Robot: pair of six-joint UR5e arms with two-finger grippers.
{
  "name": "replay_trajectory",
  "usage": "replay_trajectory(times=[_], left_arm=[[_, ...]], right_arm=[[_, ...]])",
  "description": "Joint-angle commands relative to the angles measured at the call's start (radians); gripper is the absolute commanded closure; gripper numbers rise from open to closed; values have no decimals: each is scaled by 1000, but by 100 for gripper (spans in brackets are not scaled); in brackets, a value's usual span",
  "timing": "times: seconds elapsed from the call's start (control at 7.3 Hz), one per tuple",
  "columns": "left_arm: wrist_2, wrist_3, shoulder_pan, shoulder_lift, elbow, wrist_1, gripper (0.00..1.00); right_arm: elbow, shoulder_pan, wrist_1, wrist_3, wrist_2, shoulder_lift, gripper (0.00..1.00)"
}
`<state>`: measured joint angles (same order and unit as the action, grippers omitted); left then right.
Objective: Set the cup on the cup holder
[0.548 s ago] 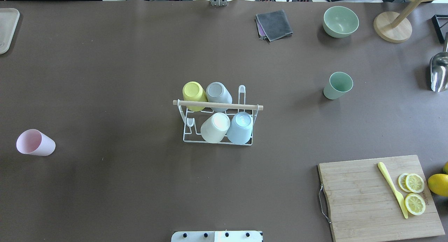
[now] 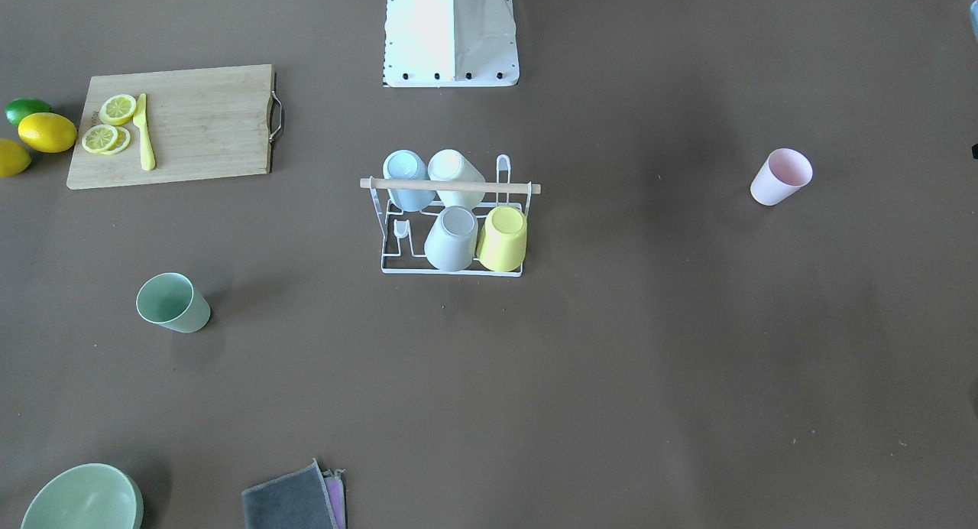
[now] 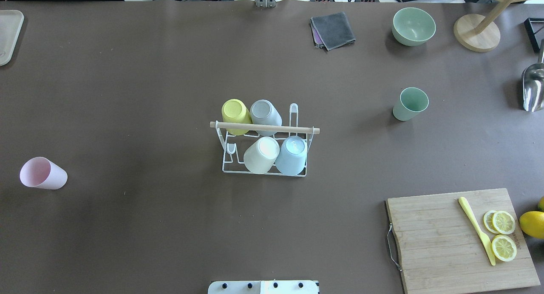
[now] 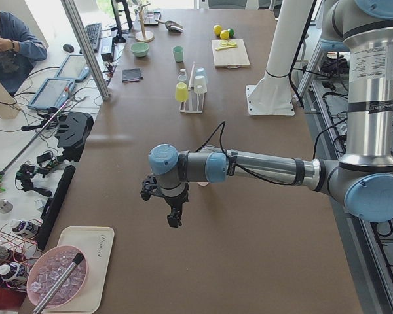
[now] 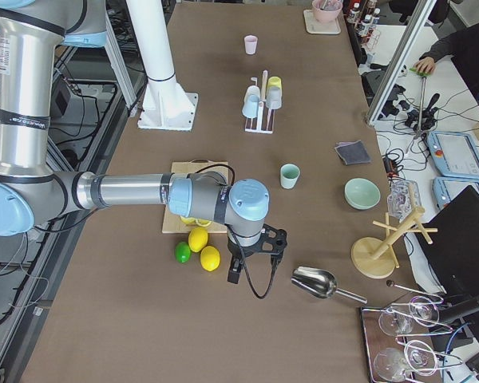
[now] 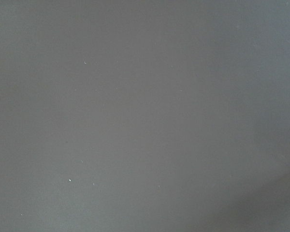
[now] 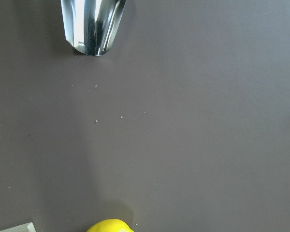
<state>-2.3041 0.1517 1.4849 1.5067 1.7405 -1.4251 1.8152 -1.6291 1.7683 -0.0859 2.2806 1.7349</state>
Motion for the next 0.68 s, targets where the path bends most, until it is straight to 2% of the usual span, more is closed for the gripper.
replay_trajectory(times=[0.0, 0.55], left_arm=[[0, 0, 0, 3, 4, 0, 1], [0, 0, 2, 7, 17, 0, 1]], right_arm=[[4, 0, -1, 0, 0, 2, 0], [3, 0, -3, 2, -3, 0, 0]])
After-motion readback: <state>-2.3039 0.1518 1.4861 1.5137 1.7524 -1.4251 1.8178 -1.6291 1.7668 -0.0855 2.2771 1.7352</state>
